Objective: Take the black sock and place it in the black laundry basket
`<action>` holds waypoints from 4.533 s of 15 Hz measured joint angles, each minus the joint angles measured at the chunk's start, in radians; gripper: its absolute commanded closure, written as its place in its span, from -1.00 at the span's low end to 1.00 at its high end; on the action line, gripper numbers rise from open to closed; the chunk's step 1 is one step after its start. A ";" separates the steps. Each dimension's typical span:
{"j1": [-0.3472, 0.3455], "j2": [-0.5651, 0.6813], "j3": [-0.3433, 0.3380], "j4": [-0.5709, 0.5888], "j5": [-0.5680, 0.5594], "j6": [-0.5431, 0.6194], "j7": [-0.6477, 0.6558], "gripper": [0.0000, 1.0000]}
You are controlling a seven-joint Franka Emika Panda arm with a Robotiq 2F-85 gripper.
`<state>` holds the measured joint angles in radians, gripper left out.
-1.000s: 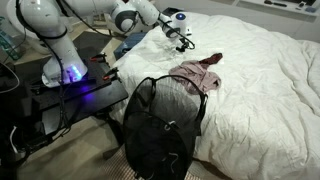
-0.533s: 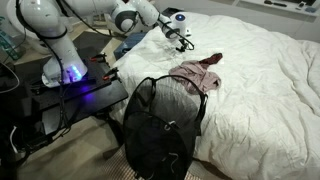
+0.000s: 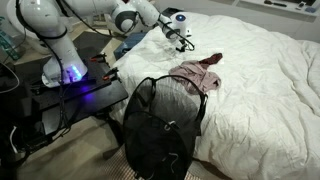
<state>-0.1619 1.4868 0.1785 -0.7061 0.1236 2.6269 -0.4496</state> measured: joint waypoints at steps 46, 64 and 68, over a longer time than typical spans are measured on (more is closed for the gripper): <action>-0.115 -0.765 -0.274 -0.303 -0.099 -0.750 0.281 1.00; -0.126 -0.903 -0.465 -0.473 -0.374 -1.206 0.209 1.00; -0.144 -0.995 -0.466 -0.539 -0.380 -1.157 0.101 1.00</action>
<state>-0.3059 0.4923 -0.2878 -1.2452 -0.2562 1.4699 -0.3488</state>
